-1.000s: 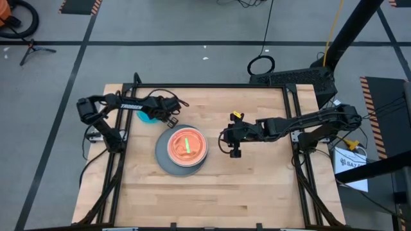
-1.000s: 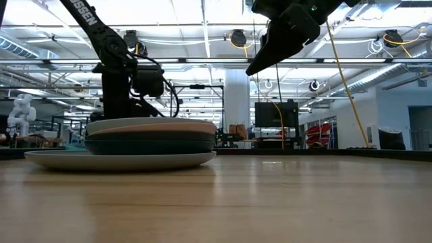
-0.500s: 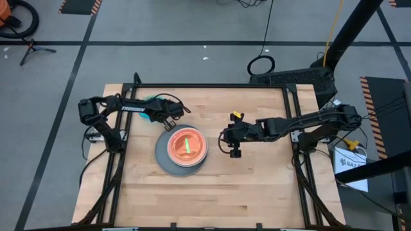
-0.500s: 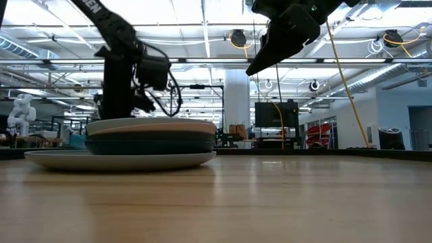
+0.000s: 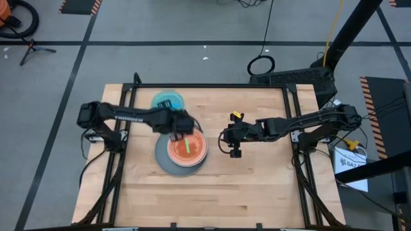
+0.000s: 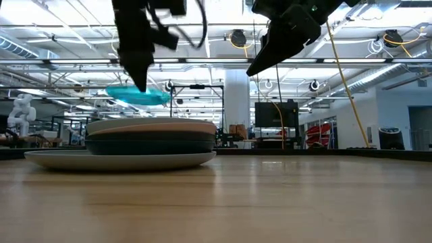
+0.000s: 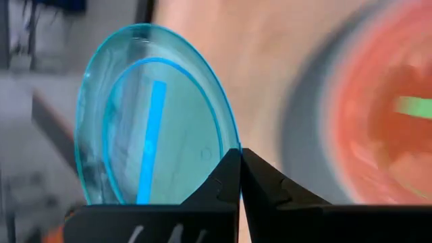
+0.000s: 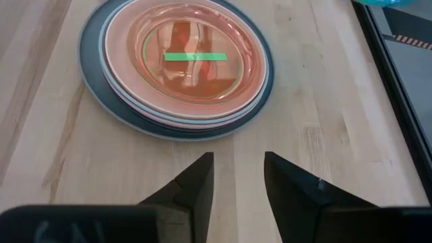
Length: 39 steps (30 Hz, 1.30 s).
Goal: Stack plastic plates
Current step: Stack the blue plate on top of the green plate, then return to Home Position
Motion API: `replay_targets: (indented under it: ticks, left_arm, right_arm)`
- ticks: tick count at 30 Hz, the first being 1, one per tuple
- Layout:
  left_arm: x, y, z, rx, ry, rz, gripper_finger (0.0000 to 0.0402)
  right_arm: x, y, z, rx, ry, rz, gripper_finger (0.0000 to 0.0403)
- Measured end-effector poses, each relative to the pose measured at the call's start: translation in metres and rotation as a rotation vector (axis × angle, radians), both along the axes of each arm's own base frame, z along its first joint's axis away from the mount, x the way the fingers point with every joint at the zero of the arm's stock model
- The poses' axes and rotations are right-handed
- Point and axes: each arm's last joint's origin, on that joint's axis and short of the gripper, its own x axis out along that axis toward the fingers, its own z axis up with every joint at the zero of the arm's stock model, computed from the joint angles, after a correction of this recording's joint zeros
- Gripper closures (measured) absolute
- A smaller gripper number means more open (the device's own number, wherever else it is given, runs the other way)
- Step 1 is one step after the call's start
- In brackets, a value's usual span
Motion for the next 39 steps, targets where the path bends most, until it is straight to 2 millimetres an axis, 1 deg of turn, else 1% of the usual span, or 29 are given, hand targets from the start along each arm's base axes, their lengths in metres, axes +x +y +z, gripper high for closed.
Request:
replay_targets:
  ticks: [4, 7, 11, 14, 19, 27, 35, 39]
  left_arm:
    - [0.005, -0.047, 0.016, -0.056, -0.016, -0.208, 0.0396]
    - [0.004, -0.079, 0.023, -0.092, -0.038, -0.332, 0.0396]
    - [0.001, -0.111, 0.023, -0.17, -0.098, -0.418, 0.0396]
    - [0.0, -0.127, 0.024, -0.207, -0.167, -0.416, 0.0395]
    - [0.0, -0.137, 0.025, -0.233, -0.231, -0.388, 0.0375]
    - [0.002, -0.139, 0.025, -0.238, -0.255, -0.386, 0.0343]
    - [0.003, -0.139, 0.025, -0.238, -0.263, -0.386, 0.034]
    - [0.003, -0.138, 0.026, -0.195, -0.252, -0.417, 0.0339]
  right_arm:
    - [0.0, 0.0, 0.0, 0.0, 0.005, 0.0, 0.0277]
    - [0.0, 0.0, 0.0, 0.0, 0.005, 0.0, 0.0277]
    - [0.0, 0.0, 0.0, 0.0, 0.005, 0.0, 0.0277]
    - [0.0, 0.0, 0.0, 0.0, 0.005, 0.0, 0.0277]
    - [0.0, 0.0, 0.0, 0.0, 0.005, 0.0, 0.0277]
    - [0.0, 0.0, 0.0, 0.0, 0.005, 0.001, 0.0277]
    - [0.0, 0.0, 0.0, -0.002, 0.005, 0.002, 0.0277]
    - [0.0, 0.0, 0.0, -0.002, 0.005, 0.003, 0.0277]
